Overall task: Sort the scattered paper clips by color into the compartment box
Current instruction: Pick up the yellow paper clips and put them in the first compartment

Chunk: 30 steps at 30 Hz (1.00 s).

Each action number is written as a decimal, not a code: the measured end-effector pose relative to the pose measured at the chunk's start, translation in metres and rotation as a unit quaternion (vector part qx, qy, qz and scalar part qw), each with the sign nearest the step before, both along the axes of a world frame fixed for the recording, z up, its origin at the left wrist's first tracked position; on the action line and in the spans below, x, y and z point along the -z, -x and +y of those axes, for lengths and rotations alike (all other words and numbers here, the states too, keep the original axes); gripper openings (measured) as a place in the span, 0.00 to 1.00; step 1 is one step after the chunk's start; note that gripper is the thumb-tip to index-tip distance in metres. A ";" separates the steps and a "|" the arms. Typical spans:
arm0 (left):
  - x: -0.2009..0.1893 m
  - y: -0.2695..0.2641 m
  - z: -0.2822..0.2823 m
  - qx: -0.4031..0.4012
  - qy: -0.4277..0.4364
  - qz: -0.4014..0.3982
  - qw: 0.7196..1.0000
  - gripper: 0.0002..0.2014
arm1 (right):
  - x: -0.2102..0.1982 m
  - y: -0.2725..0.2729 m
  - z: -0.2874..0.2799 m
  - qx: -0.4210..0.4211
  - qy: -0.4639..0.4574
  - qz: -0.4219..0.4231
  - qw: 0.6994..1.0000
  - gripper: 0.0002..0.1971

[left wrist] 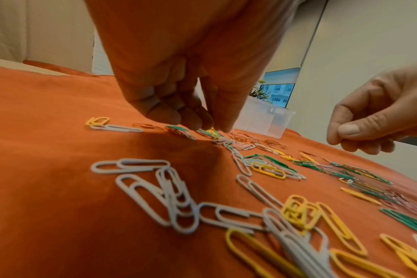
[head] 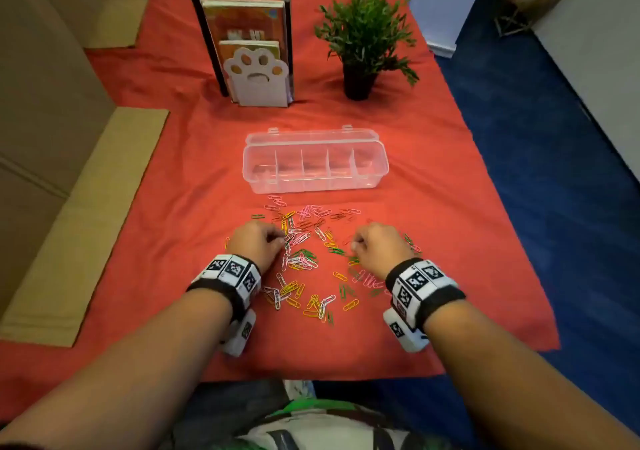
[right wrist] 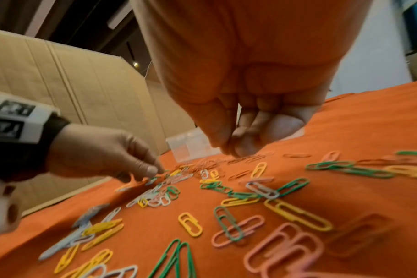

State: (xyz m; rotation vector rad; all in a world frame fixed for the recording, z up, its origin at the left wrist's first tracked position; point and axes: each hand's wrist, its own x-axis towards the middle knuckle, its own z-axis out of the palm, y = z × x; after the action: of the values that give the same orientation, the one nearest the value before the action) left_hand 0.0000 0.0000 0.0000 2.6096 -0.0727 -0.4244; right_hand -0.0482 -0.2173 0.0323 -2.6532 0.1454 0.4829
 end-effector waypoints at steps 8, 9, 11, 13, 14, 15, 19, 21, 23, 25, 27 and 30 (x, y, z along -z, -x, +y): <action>0.002 -0.025 -0.012 -0.005 -0.036 -0.021 0.999 0.09 | 0.028 -0.029 0.030 -0.007 0.037 -0.034 0.999 0.08; 0.003 -0.027 -0.013 -0.006 -0.042 -0.019 0.999 0.09 | 0.031 -0.031 0.034 -0.010 0.038 -0.037 0.999 0.08; 0.006 -0.031 -0.014 -0.006 -0.047 -0.010 0.999 0.09 | 0.035 -0.036 0.042 -0.023 0.044 -0.042 0.998 0.09; 0.007 -0.032 -0.014 -0.004 -0.045 -0.003 0.999 0.08 | 0.038 -0.039 0.047 -0.043 0.059 -0.047 0.996 0.12; 0.006 -0.032 -0.014 -0.005 -0.040 0.001 0.999 0.07 | 0.037 -0.039 0.048 -0.048 0.067 -0.048 0.995 0.13; 0.005 -0.032 -0.013 -0.004 -0.034 0.008 0.999 0.07 | 0.037 -0.040 0.049 -0.052 0.073 -0.048 0.995 0.14; 0.005 -0.029 -0.004 -0.005 -0.010 0.014 1.000 0.11 | 0.036 -0.044 0.043 -0.017 0.061 -0.015 0.998 0.15; 0.006 -0.028 0.001 -0.007 -0.001 0.010 1.000 0.12 | 0.034 -0.047 0.037 0.035 0.018 -0.001 0.999 0.13; 0.007 -0.027 0.005 -0.006 0.013 0.005 1.000 0.10 | 0.031 -0.049 0.034 0.070 -0.028 -0.011 0.997 0.10; 0.008 -0.026 0.011 -0.008 0.028 -0.001 1.000 0.08 | 0.030 -0.051 0.034 0.096 -0.093 -0.026 0.991 0.07; 0.011 -0.024 0.017 -0.017 0.034 -0.009 0.999 0.09 | 0.029 -0.054 0.039 0.126 -0.179 -0.021 0.976 0.07; 0.014 -0.022 0.025 -0.026 0.018 -0.025 0.999 0.12 | 0.030 -0.059 0.048 0.161 -0.261 0.003 0.952 0.13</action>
State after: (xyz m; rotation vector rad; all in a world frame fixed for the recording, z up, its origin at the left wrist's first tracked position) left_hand 0.0216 0.0254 -0.0138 2.5809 -0.0284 -0.3375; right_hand 0.0104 -0.1697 0.0021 -2.0596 0.3870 0.3587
